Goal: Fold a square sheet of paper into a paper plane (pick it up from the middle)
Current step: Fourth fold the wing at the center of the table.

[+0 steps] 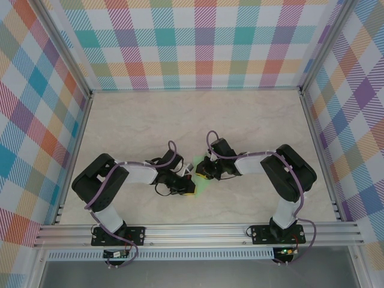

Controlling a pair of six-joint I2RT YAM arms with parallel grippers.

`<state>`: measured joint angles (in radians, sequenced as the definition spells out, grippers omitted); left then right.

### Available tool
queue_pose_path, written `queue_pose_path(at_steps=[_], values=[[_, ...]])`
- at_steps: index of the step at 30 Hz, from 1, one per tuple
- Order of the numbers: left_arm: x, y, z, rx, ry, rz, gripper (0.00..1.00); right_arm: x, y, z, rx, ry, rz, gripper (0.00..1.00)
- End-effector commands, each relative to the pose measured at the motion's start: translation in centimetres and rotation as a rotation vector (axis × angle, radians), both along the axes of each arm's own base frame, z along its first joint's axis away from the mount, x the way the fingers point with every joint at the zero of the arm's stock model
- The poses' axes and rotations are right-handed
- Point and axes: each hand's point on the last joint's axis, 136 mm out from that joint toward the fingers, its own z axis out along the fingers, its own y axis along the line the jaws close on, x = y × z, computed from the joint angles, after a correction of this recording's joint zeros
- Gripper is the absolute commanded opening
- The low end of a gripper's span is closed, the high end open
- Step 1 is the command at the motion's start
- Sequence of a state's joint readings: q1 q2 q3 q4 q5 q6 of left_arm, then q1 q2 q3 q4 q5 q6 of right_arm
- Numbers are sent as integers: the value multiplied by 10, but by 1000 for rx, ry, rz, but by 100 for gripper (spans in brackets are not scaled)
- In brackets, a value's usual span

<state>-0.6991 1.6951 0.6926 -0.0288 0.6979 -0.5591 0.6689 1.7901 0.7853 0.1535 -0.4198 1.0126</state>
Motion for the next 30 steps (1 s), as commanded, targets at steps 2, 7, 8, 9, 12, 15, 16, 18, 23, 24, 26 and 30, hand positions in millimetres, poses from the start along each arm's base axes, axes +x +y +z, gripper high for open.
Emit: queue_pose_path(at_steps=[2,7,8,9,12,15,16,18,23,24,26,30], values=[[-32,28,-24,176,86,-41,4,-22,-26,-43,-143,95,-17,16],[-29,24,-20,170,70,-35,12,-24,-28,-46,-152,102,-16,16],[-28,22,-19,166,67,-39,12,-24,-28,-47,-153,104,-16,16],[-28,21,-18,163,63,-41,13,-25,-28,-47,-153,105,-17,16],[-27,17,-16,154,59,-43,16,-25,-28,-48,-155,107,-17,16],[-27,18,-16,169,55,-46,16,-25,-29,-49,-156,110,-19,16],[-27,19,-16,170,55,-47,16,-25,-28,-48,-155,109,-19,16],[-27,18,-16,167,56,-50,14,-25,-28,-49,-157,114,-17,17],[-32,27,-24,237,77,-59,6,-26,-29,-50,-162,117,-19,16],[-33,28,-25,242,79,-62,6,-26,-29,-50,-162,117,-18,16],[-36,27,-26,237,87,-72,6,-26,-29,-51,-163,119,-19,17],[-42,28,-27,248,98,-101,5,-27,-31,-54,-176,127,-22,16]])
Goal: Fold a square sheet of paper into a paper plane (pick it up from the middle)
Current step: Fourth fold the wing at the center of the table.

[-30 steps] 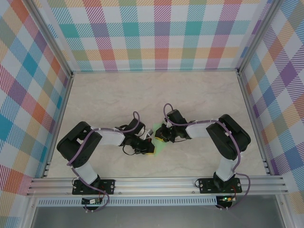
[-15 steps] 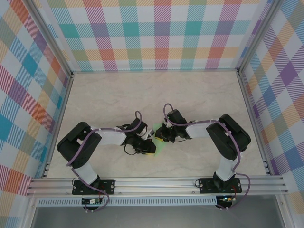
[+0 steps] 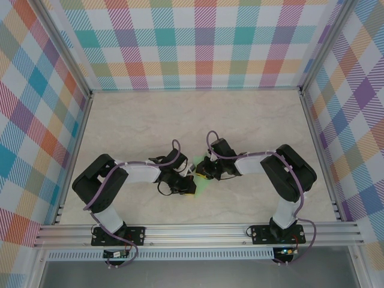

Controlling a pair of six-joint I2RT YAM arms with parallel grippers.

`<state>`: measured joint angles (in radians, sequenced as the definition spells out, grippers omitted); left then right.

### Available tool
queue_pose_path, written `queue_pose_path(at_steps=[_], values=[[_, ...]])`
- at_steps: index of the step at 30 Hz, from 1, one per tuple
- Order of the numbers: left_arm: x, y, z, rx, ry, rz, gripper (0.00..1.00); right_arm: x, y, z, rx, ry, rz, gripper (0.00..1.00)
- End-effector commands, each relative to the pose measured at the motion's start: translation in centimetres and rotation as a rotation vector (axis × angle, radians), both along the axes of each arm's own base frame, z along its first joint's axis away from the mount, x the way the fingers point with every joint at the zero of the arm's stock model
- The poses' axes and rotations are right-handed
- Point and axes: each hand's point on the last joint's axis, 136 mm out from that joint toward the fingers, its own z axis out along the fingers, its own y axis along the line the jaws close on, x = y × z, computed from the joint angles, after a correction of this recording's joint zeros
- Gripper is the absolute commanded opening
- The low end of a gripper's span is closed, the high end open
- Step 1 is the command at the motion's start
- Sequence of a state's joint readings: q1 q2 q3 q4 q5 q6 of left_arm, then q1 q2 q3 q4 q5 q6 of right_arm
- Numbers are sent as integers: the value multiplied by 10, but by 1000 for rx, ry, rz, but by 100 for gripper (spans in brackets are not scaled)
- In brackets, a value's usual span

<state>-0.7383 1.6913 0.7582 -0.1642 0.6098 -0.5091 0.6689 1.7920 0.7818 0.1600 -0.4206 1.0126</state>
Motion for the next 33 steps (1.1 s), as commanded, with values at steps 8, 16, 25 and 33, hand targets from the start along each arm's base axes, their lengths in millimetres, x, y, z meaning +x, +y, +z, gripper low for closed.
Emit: queue_pose_path(at_steps=[8,16,25,33], values=[[-47,35,-16,173,124,-33,16,-30,-36,-58,-203,142,-27,16],[-26,39,41,91,-55,91,24,-30,-38,-60,-215,141,-24,16],[20,7,89,-191,-134,315,24,-31,-38,-62,-221,149,-18,16],[36,-23,76,-250,-121,339,21,-31,-36,-63,-212,154,-17,16]])
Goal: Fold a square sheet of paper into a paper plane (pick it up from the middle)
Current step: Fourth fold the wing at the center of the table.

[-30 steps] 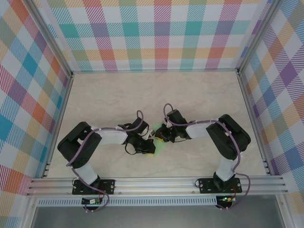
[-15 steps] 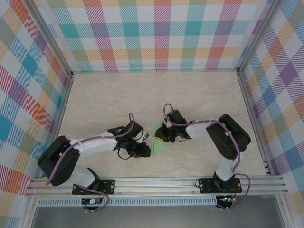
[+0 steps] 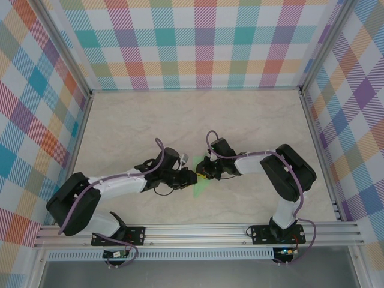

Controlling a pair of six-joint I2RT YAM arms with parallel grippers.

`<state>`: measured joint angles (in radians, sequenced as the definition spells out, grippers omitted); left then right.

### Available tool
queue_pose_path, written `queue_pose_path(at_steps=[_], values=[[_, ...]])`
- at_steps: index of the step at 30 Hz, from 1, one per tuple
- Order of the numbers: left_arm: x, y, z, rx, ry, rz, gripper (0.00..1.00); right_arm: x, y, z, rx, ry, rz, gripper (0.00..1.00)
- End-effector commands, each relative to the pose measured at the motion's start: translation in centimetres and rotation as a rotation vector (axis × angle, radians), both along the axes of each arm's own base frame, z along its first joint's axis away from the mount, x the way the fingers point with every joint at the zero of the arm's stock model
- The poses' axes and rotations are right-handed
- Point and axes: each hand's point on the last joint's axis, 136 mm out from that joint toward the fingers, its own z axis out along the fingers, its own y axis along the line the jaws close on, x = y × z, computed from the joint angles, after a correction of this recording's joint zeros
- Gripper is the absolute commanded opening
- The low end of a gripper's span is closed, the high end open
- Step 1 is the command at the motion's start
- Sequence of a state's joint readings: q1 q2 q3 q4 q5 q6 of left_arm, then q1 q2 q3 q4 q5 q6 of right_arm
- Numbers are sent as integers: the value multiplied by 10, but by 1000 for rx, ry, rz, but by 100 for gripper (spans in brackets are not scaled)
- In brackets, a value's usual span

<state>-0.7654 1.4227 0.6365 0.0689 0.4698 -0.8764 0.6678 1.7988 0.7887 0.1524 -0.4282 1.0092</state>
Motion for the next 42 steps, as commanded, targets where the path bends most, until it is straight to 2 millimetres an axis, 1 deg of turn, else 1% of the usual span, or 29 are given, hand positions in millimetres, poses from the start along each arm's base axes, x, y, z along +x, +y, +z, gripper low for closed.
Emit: queue_pose_path(at_steps=[1,7,14,19,21,24,27,30,35,37,42], values=[[11,-15,9,-78,-30,27,21,-31,-37,-62,-213,146,-22,16],[10,-23,-12,-53,6,8,20,-32,-37,-63,-214,150,-23,16],[7,-18,-41,36,39,11,20,-33,-37,-64,-214,154,-23,16],[4,-19,-50,49,44,7,19,-33,-37,-64,-210,155,-21,16],[2,-15,-56,68,55,11,19,-33,-37,-64,-210,156,-22,16],[-7,-12,-63,79,79,1,18,-34,-38,-65,-215,157,-21,16],[-20,-7,-73,106,119,-20,18,-35,-39,-66,-221,164,-21,16],[-32,4,-83,155,143,-20,17,-35,-40,-68,-226,167,-23,16],[-44,14,-88,193,159,-30,17,-36,-41,-70,-233,169,-24,16],[-48,17,-87,202,155,-35,16,-37,-42,-70,-236,170,-27,16],[-60,16,-81,180,157,-79,17,-37,-43,-70,-237,170,-26,16]])
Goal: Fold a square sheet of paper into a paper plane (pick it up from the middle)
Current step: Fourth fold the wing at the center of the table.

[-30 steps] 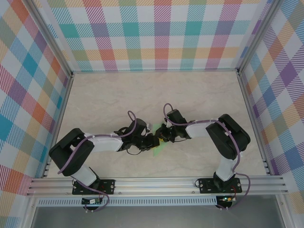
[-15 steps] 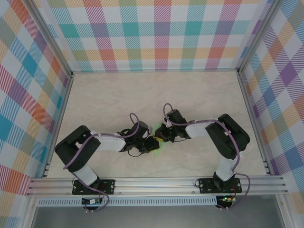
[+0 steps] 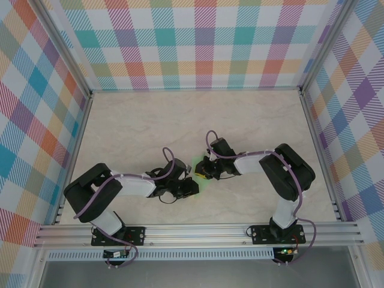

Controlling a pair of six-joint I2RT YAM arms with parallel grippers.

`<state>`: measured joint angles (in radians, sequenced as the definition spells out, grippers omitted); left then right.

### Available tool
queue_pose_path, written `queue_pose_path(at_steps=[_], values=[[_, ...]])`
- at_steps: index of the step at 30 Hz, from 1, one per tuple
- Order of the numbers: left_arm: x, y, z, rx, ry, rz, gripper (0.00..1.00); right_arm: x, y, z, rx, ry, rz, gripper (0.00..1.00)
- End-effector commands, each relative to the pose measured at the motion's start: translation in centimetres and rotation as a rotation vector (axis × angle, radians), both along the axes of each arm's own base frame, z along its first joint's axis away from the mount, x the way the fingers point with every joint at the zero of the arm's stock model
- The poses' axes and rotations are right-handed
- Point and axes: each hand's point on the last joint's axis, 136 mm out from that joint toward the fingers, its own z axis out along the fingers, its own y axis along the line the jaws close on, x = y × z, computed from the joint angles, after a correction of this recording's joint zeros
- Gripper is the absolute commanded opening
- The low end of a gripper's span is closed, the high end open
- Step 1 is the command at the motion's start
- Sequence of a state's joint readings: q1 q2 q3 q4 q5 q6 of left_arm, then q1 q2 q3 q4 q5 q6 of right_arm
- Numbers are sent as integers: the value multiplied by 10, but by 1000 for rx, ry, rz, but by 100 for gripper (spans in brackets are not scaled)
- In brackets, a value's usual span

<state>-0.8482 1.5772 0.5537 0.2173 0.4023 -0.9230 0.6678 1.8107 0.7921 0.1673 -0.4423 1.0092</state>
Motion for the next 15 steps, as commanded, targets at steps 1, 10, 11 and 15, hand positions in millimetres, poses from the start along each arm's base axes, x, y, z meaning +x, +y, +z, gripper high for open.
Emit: queue_pose_path(at_steps=[1,10,11,15], values=[[-39,18,-20,80,104,-80,16,-38,-46,-70,-251,169,-32,16],[-56,20,-17,90,134,-170,16,-40,-50,-72,-267,172,-31,16],[-58,21,-15,97,135,-185,16,-41,-50,-72,-267,172,-31,16],[-58,30,-3,111,91,-186,15,-41,-50,-71,-263,170,-32,16]])
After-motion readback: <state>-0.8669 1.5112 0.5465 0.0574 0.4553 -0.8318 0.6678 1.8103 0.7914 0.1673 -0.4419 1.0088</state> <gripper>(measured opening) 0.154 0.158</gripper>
